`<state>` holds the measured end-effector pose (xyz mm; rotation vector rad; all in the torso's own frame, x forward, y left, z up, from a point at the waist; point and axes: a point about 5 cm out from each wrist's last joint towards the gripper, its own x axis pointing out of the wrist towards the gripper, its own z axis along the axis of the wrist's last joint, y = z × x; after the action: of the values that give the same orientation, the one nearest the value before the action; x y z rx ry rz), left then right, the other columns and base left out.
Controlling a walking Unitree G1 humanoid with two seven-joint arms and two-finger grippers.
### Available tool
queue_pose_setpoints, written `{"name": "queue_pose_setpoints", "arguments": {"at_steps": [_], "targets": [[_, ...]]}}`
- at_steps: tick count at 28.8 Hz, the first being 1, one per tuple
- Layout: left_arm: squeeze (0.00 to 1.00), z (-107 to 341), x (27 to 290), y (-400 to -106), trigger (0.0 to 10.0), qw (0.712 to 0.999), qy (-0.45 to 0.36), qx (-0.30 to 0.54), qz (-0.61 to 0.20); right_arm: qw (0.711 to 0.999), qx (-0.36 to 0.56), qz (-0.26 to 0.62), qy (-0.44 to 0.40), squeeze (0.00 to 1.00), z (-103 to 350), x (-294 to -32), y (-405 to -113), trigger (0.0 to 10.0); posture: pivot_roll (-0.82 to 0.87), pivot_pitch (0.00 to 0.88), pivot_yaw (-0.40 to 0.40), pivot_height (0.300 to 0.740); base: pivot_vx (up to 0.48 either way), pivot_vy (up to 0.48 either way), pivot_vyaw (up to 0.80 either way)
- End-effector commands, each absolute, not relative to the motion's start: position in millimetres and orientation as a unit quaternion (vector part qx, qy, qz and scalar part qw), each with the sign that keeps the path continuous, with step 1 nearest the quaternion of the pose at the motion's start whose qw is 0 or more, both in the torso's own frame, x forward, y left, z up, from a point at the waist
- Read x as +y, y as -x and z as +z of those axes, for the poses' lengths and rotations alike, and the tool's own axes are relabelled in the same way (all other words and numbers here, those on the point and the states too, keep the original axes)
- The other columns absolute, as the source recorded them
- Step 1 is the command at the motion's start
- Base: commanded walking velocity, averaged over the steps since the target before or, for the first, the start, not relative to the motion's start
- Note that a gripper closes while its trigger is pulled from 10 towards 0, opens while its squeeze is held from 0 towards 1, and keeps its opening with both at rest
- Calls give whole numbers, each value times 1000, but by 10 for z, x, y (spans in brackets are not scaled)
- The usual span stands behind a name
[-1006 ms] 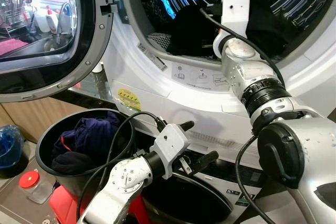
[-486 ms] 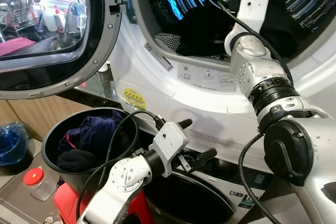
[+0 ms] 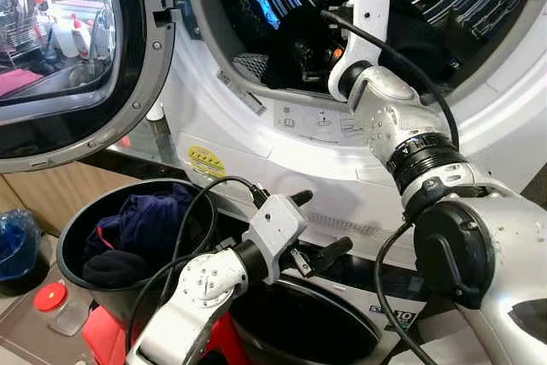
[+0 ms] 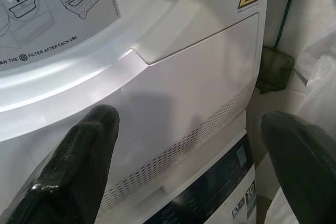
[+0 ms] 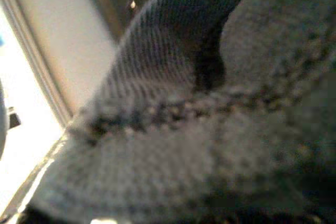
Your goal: Clothes washing
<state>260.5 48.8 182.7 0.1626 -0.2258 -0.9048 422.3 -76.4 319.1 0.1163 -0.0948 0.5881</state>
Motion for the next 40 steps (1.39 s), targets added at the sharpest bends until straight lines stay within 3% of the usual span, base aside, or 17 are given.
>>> {"name": "queue_pose_setpoints", "arguments": {"at_steps": [1, 3, 7, 17, 23, 30, 40], "targets": [[0, 1848, 484, -2620, 10000, 887, -85, -111, -440, 944, -52, 319, -63, 0, 3194, -768, -4206, 10000, 75, 18, 48, 740, 0, 0, 0], [0, 1849, 484, -2619, 10000, 887, -85, -111, -441, 933, -62, 352, -53, 0, 3190, -779, -4185, 10000, 72, 20, 52, 740, 0, 0, 0], [0, 1846, 486, -2615, 10000, 885, -85, -110, -445, 864, -101, 493, -4, 0, 3111, -849, -4056, 10000, 64, 17, 57, 740, 0, 0, 0], [0, 1846, 472, -2619, 10000, 881, -84, -109, -453, 814, -110, 570, -6, 0, 2920, -993, -3955, 10000, 48, 16, 72, 740, 0, 0, 0], [0, 1852, 463, -2619, 10000, 879, -83, -110, -457, 758, -95, 644, 38, 0, 2721, -1053, -3834, 10000, 42, 21, 74, 740, 0, 0, 0], [0, 1846, 456, -2607, 10000, 876, -81, -108, -463, 736, -65, 670, 78, 0, 2562, -1108, -3771, 10000, 32, 23, 76, 740, 0, 0, 0], [0, 1832, 437, -2603, 10000, 873, -79, -105, -469, 739, 26, 647, 189, 0, 2173, -1247, -3731, 10000, 29, 21, 74, 740, 0, 0, 0]]}}
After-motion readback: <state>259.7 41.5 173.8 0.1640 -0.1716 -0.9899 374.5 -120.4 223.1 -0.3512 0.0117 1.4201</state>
